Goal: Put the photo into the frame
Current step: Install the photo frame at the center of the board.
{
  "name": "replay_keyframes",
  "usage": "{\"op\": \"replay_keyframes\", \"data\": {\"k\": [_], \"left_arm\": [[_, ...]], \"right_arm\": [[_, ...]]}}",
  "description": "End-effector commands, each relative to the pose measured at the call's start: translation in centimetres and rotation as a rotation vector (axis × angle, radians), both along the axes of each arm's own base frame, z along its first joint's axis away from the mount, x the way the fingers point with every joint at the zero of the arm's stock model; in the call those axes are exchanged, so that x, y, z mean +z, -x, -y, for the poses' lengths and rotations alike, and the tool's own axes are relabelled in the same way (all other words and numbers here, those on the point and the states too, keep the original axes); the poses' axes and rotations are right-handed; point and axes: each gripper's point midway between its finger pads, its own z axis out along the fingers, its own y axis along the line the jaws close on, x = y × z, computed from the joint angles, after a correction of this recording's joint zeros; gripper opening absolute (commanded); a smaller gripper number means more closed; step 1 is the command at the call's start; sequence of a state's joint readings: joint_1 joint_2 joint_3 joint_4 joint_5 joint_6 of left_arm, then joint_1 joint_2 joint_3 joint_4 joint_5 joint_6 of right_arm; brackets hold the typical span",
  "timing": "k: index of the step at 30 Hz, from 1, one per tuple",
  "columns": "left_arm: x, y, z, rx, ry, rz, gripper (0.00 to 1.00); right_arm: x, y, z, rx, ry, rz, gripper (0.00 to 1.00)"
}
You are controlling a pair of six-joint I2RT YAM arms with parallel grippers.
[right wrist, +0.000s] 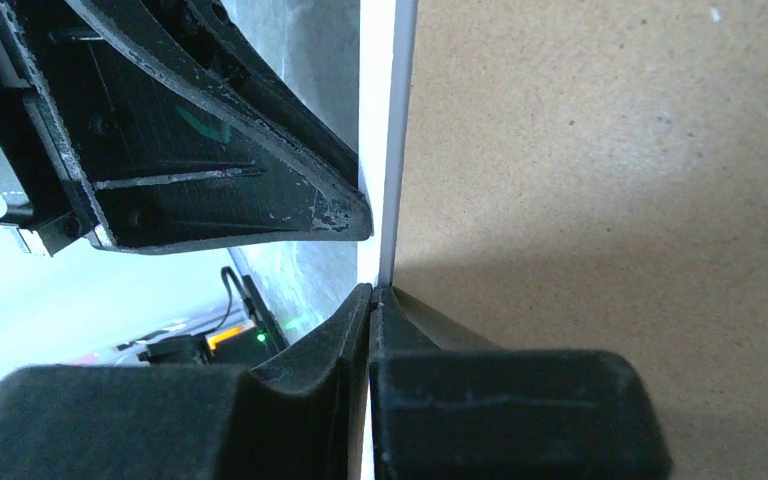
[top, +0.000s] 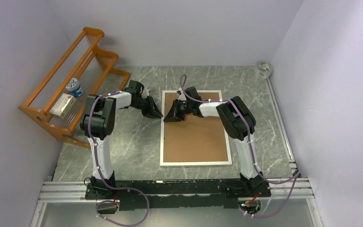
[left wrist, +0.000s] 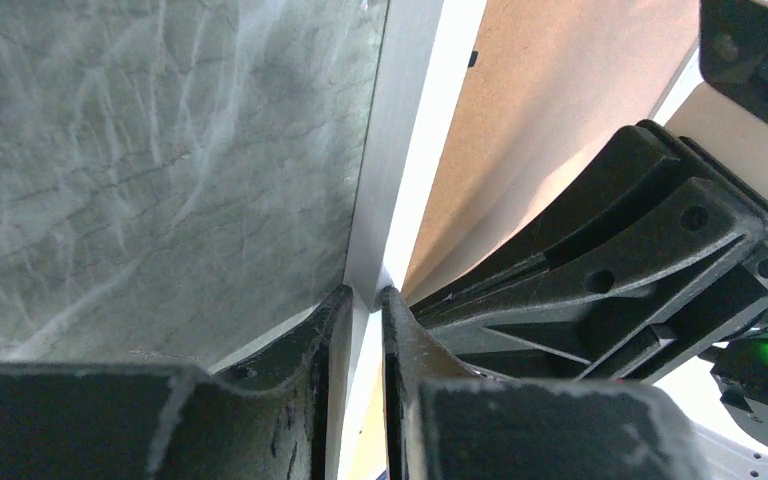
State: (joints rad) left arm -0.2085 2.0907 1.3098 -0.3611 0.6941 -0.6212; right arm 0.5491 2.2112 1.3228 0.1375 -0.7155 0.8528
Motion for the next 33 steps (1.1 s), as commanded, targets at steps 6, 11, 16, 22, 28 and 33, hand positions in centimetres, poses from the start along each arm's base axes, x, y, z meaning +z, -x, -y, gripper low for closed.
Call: {"op": "replay_keyframes", "data": {"k": [6,11,16,22,28,33], "left_arm": [[-4.8,2.3,-1.9,0.006,-0.136,-0.115,0.20],[-4.9,2.3,-2.4,0.013,-0.158,-0.117,0.21],[-4.4,2.1,-2.6,0.006,-0.172,-0.101,0.24],[-2.3,1.1,-2.0,-0.006,-0.124,-0.048,0.40],[0.0,0.2,-1.4,-0.014,-0.084,-0.004,0.60],[0.7,-0.6,-1.1,-0.014,-0.072,0.022,0.68]], "right_arm": [[-5.5,-1.0,5.7,-0.204,0.112,-0.111,0.21],[-4.9,-1.3,6.6,-0.222,0.121,-0.099,0.27],[-0.7,-2.2,6.8,-0.220,0.086,0.015,0.31],[5.9,-4.5,11.2,-0.349,0.216,0.250,0.38],[6.7,-3.9,23.2,-0.650,0.619,0.239,0.51],[5.7,0.4,31.1,-0.787,0.889,0.114,0.77]]}}
